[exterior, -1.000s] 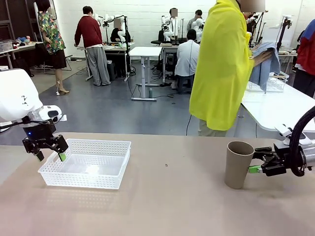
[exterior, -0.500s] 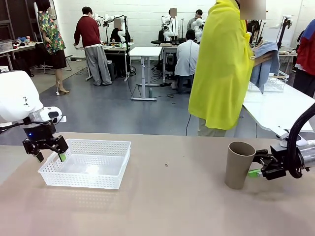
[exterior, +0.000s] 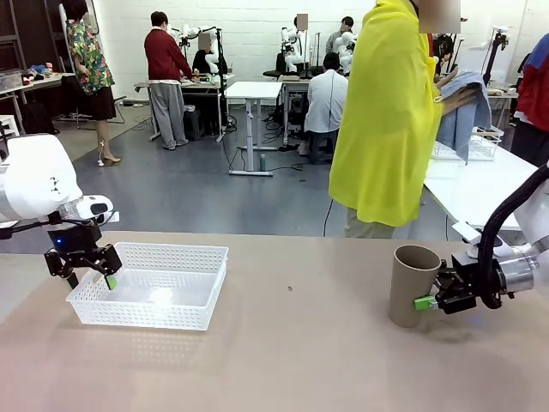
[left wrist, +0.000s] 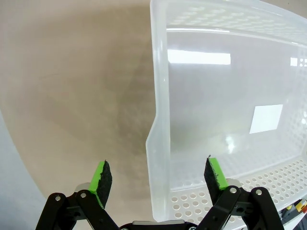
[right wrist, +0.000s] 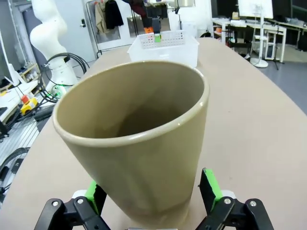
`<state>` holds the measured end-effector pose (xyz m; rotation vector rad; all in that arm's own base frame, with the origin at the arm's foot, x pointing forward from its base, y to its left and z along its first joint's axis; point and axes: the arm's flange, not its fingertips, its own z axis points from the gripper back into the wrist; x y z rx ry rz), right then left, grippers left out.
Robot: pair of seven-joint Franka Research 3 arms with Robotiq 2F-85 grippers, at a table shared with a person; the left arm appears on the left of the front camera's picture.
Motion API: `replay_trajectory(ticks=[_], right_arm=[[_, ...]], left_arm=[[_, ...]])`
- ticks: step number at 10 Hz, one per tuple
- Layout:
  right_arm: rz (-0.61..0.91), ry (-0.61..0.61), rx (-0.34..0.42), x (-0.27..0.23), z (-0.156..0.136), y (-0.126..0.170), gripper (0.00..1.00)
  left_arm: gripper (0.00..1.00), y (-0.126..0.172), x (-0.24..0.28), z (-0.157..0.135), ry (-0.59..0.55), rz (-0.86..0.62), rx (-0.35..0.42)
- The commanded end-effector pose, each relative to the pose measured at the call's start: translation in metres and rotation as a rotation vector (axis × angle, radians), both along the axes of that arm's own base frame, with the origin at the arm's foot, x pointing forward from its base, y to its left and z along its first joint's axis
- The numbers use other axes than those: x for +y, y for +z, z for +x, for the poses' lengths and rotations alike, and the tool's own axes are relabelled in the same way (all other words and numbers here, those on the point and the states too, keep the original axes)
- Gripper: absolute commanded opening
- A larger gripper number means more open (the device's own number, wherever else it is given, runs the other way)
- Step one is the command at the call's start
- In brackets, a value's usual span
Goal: Clean and organize the cups into the basket.
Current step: Pick up the Organizing basket and move it to the center of the table, then pick up the Reusable plastic cup from the right side of the table and place it inside the Organizing basket.
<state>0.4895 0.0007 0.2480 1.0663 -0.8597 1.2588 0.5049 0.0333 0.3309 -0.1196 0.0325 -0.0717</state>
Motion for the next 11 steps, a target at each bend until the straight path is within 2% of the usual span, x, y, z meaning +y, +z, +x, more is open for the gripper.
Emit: replay_trajectory(ticks=[1, 2, 3, 4, 5, 6, 7, 8, 9, 11], right_arm=[[0.011, 0.006, -0.017, 0.0034, 0.0045, -0.0048, 1.0], [0.012, 0.008, -0.024, 0.0031, 0.0042, -0.005, 0.42], [0.01, 0.015, -0.029, 0.0032, 0.0046, -0.0055, 0.41], [0.012, 0.017, -0.03, 0.0032, 0.0046, -0.0057, 0.0], [0.01, 0.021, -0.031, 0.0031, 0.0046, -0.0056, 0.0], [0.011, 0.02, -0.032, 0.0031, 0.005, -0.0053, 0.0], [0.008, 0.019, -0.031, 0.0027, 0.0049, -0.005, 0.23], [0.008, 0.021, -0.034, 0.0026, 0.0047, -0.0049, 0.23], [0.004, 0.017, -0.034, 0.0015, 0.0046, -0.0053, 0.0], [0.007, 0.01, -0.035, -0.0017, 0.0042, -0.005, 0.0]], left_arm=[[1.0, 0.004, 0.0019, 0.0033, -0.009, 0.022, -0.018], [0.65, 0.0041, 0.0024, 0.0029, -0.016, 0.023, -0.022], [0.45, 0.0043, 0.003, 0.0024, -0.024, 0.028, -0.018], [0.09, 0.0047, 0.0032, 0.0019, -0.027, 0.031, -0.013], [0.0, 0.0057, 0.0032, 0.0018, -0.028, 0.033, -0.012], [0.0, 0.007, 0.003, 0.0016, -0.026, 0.033, -0.011], [0.0, 0.0077, 0.0028, 0.0013, -0.025, 0.032, -0.01], [0.08, 0.0081, 0.0028, 0.0013, -0.025, 0.031, -0.009], [0.0, 0.0076, 0.0025, 0.0016, -0.026, 0.031, -0.003], [0.0, 0.0084, 0.0025, 0.0018, -0.02, 0.027, 0.005]])
